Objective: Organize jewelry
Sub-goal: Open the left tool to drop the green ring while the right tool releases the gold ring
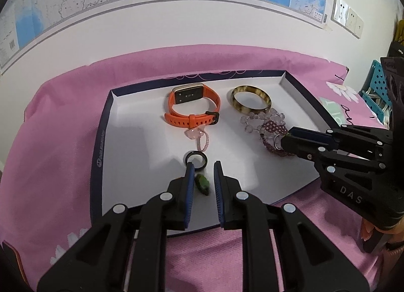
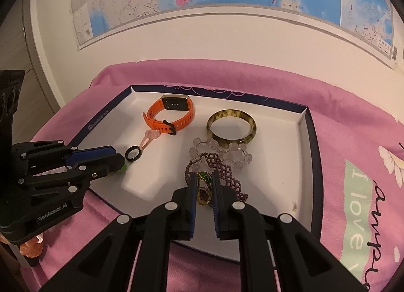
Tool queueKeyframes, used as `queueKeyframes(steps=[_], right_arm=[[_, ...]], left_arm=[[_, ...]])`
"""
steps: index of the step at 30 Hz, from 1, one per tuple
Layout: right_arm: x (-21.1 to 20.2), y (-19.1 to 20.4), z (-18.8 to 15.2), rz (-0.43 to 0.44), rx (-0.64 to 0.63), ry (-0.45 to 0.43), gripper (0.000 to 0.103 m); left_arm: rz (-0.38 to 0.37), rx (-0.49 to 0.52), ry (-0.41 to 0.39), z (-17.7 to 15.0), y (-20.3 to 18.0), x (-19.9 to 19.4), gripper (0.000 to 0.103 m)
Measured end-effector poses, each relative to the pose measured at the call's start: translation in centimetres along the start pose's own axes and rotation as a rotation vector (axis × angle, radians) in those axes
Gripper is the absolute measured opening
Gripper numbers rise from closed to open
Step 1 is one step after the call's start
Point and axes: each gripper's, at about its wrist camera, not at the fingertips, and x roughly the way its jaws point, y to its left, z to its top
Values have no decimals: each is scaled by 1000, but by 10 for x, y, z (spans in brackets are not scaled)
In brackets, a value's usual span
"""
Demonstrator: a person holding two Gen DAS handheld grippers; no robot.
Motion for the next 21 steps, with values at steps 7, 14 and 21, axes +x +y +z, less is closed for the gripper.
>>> queueKeyframes(steps=[7,14,21], right_arm=[[-6,-2,-1,-1,12,-16,25],[-23,-3,-4,1,31,-64,52],[-46,-3,-12,-9,59,-124,77]], left_arm=[[3,-1,-13,-2,0,-4,37],[8,5,-68,-4,0,-24,66],[20,-1,-137,-10,2,-53,97]])
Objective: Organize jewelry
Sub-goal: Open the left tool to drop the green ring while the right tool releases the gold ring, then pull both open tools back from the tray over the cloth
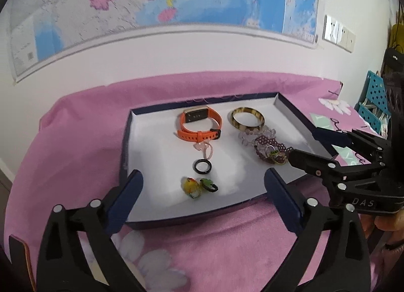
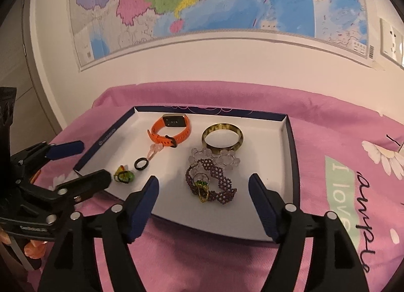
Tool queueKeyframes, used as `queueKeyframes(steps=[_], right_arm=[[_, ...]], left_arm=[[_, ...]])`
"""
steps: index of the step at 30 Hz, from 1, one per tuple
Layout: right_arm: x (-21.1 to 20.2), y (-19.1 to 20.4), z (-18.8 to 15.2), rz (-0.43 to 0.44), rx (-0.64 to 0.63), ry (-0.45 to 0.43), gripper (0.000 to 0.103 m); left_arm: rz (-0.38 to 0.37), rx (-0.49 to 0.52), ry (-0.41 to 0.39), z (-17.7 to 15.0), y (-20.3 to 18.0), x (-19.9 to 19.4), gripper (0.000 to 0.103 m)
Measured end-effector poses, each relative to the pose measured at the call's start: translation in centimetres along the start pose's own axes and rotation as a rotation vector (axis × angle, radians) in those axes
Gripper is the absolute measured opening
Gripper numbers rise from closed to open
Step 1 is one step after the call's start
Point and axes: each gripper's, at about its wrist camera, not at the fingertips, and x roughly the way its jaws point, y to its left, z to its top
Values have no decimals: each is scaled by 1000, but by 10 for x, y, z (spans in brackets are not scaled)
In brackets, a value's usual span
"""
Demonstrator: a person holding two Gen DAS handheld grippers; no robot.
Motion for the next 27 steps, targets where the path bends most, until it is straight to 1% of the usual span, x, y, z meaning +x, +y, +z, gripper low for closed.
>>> queueKeyframes(steps=[1,3,4,5,10,12,16,19,21,23,27], right_arm=[[-4,0,-1,-6,2,-11,83],[-14,2,-5,-6,2,-37,87],[-17,3,-6,-12,5,-48,93],[-21,3,-6,-17,10,-59,97],[-50,7,-15,-23,34,-124,96],[-59,11,-19,-27,29,-139,96],[-74,21,-31,-44,11,-158,96],[-80,29,-40,-48,-3,-159,96],[-83,34,-45,-46,-16,-159,96],[-89,38,-51,-50,-22,-171,96],[-93,43,-59,-42,-24,-162,96]], left_arm=[[-1,-2,-3,-1,1,-4,97],[15,-1,-16,-5,2,-12,97],[26,1,-22,-8,2,-16,97],[37,-5,-24,-10,3,-20,97],[54,-48,-47,-22,10,-40,97],[74,-57,-57,-27,11,-48,97],[113,-61,-87,-34,9,-65,97],[120,-62,-92,-40,7,-74,97],[138,-57,-90,-44,5,-79,97],[134,-63,-89,-46,4,-82,97],[136,-88,-80,-53,7,-87,97]])
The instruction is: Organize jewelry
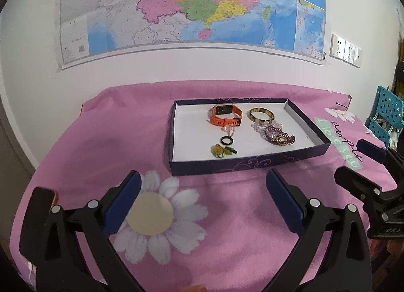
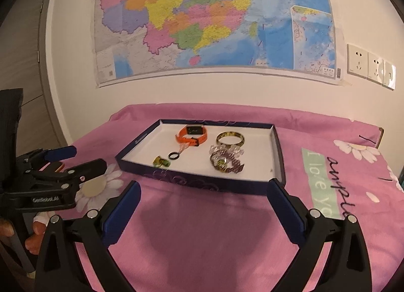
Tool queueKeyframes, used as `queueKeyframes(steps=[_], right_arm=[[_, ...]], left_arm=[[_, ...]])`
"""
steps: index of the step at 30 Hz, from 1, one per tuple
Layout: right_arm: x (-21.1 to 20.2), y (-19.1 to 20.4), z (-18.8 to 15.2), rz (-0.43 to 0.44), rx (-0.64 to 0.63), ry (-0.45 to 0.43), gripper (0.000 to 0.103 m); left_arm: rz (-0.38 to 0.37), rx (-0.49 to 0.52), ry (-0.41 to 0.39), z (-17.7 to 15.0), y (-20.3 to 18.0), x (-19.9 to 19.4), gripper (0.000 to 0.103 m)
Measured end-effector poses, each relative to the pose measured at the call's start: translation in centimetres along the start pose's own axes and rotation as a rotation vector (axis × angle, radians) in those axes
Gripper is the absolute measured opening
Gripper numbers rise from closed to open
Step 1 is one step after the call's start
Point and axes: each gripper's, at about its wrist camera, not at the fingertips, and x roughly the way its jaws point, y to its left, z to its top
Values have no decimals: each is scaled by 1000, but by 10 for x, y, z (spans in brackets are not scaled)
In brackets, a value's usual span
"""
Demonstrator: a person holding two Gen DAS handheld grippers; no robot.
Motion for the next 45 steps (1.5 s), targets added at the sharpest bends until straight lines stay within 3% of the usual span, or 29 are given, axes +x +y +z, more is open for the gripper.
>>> queueKeyframes(steps=[45], right_arm=[[-39,7,-13,-39,-14,-67,96]], left_arm=[[68,-11,-132,-12,1,-53,97]])
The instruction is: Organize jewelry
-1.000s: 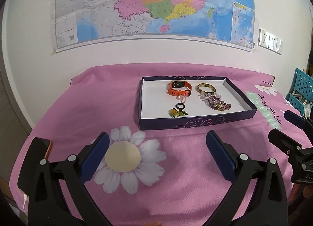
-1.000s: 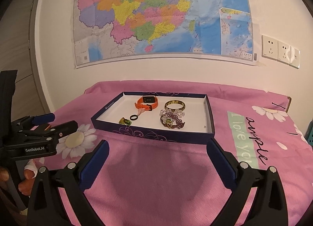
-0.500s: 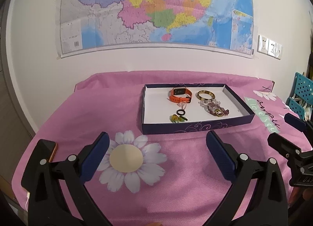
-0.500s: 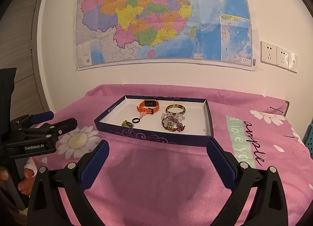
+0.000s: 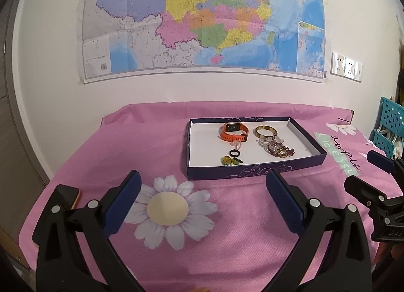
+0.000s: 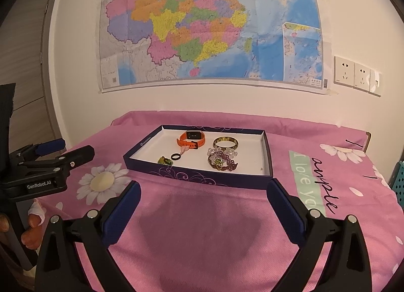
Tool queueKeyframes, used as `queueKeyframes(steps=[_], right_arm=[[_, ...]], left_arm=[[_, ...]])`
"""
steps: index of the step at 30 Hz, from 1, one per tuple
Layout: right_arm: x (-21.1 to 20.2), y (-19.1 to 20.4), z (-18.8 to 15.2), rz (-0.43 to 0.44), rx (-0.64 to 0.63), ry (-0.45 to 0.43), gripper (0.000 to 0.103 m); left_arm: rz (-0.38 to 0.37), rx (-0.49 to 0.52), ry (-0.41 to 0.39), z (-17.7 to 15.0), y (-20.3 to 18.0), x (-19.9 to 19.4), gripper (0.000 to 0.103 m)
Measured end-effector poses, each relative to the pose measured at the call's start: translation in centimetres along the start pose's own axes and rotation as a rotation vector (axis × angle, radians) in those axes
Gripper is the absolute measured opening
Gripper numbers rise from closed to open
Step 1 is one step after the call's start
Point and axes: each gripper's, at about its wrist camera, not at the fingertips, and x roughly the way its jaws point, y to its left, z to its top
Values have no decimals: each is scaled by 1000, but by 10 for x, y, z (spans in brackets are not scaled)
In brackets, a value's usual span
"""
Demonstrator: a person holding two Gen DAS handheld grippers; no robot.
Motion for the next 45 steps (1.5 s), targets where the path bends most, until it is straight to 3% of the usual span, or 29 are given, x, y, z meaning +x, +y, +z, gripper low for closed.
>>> queueKeyframes(steps=[45], right_arm=[[-5,1,0,-10,4,-7,96]], left_arm=[[11,3,-23,-4,3,-9,97]])
